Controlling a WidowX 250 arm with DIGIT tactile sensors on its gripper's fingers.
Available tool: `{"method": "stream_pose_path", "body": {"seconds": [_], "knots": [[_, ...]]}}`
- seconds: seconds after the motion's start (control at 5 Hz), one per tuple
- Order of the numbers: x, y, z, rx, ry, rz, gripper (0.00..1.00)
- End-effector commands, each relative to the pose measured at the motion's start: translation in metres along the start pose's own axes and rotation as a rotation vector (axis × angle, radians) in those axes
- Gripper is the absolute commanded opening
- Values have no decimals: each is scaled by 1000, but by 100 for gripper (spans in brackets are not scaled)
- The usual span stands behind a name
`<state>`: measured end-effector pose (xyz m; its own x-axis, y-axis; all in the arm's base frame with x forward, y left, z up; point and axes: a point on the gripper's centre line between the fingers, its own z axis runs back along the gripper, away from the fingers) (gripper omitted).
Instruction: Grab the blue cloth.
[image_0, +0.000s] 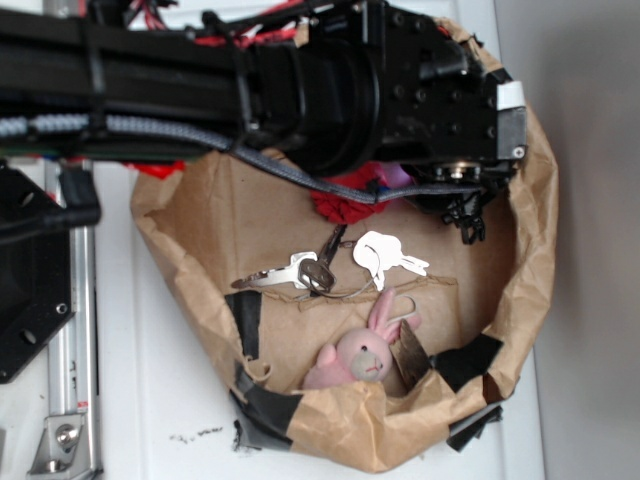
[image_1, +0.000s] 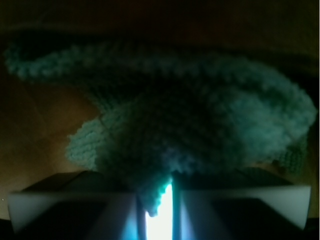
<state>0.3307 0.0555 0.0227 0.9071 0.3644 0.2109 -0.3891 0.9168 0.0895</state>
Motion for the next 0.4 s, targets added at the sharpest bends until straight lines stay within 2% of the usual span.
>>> {"method": "stream_pose_path", "body": {"seconds": [0.0, 0.2], "knots": [[15, 22, 25, 22, -78, 44, 0], [19, 31, 49, -18, -70, 23, 0]]}}
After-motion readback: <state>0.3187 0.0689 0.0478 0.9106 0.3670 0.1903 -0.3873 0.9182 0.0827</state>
